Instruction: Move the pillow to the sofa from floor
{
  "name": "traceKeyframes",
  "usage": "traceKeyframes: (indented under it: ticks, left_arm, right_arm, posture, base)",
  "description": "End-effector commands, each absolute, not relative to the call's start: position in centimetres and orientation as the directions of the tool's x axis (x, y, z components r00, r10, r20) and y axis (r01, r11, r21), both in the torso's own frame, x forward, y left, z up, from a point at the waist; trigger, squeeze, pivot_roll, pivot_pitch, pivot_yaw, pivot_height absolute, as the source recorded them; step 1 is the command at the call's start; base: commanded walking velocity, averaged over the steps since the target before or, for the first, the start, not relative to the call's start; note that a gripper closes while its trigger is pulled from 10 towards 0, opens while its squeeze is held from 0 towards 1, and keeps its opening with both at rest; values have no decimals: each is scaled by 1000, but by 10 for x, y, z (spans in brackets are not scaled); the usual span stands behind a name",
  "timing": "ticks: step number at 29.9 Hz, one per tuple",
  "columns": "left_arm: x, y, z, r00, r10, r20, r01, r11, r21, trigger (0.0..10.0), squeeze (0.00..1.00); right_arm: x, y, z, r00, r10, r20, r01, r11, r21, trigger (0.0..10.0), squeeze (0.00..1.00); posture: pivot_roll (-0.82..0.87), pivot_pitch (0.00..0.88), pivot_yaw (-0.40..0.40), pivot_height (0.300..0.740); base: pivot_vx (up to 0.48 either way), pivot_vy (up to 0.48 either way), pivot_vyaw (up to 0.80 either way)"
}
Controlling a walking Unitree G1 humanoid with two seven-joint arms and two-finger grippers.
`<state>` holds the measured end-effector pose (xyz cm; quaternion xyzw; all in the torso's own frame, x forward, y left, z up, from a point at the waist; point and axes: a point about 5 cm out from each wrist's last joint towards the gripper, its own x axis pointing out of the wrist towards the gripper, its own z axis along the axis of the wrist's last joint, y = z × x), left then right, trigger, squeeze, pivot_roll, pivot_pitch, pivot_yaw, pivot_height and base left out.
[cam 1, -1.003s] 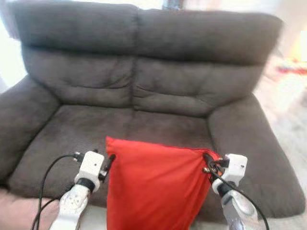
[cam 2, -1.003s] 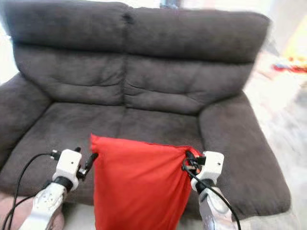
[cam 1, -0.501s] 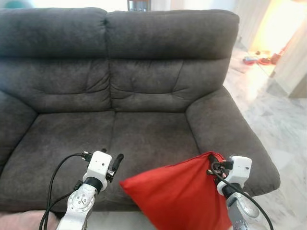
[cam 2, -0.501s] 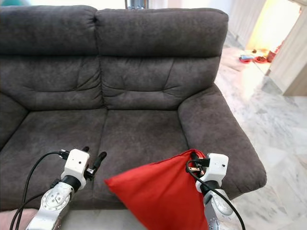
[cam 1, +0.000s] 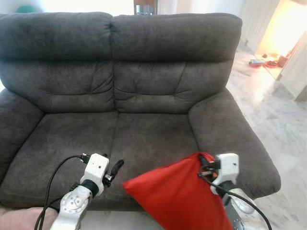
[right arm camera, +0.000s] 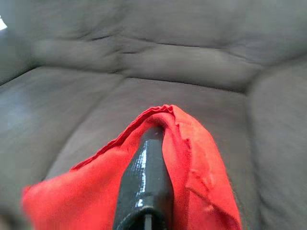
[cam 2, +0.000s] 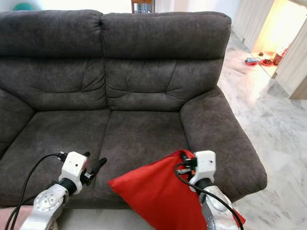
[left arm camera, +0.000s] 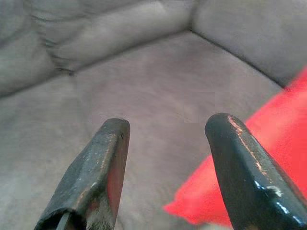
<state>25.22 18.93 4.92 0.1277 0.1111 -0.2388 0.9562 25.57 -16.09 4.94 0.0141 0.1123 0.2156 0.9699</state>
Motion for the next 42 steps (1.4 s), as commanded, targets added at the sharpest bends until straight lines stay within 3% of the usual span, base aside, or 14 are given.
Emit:
traceKeyframes:
  ticks: [1,8,16,18,21,23,27,42]
  left_arm:
    - [247,190,47,819,-477,-320,546,819,175,10000,0]
    - [247,197,54,754,-538,-377,627,761,169,10000,0]
    - [239,197,54,660,-599,-454,717,682,142,10000,0]
    - [242,201,55,690,-573,-442,691,703,167,10000,0]
    - [252,200,65,784,-512,-351,601,768,222,10000,0]
    - [262,198,75,886,-410,-217,456,856,242,10000,0]
    - [263,190,80,912,-384,-145,407,891,202,10000,0]
    - [262,177,74,915,-383,-128,402,893,200,10000,0]
  right_arm:
    - [266,-147,85,849,523,-77,-525,851,-5,10000,0]
    - [256,-135,95,728,676,-117,-684,727,-54,10000,0]
    - [247,-128,101,651,747,-134,-757,652,-44,10000,0]
    - [247,-127,106,648,751,-126,-760,647,-54,10000,0]
    - [255,-132,108,715,694,-89,-699,714,-42,10000,0]
    - [258,-135,107,750,657,-81,-661,750,-37,10000,0]
    - [259,-137,104,777,624,-83,-628,777,-34,10000,0]
    - [258,-130,101,779,621,-86,-624,781,-9,10000,0]
  posture:
    - [116,0,-37,740]
    - [114,0,-37,740]
    - [113,0,-34,740]
    - [112,0,-35,740]
    - [117,0,-35,740]
    - [116,0,-34,740]
    - [114,0,-36,740]
    - [109,0,-29,740]
  base:
    - [0,0,0]
    - [0,0,0]
    - [0,0,0]
    - [0,0,0]
    - [0,0,0]
    - [0,0,0]
    - [0,0,0]
    - [-101,0,0]
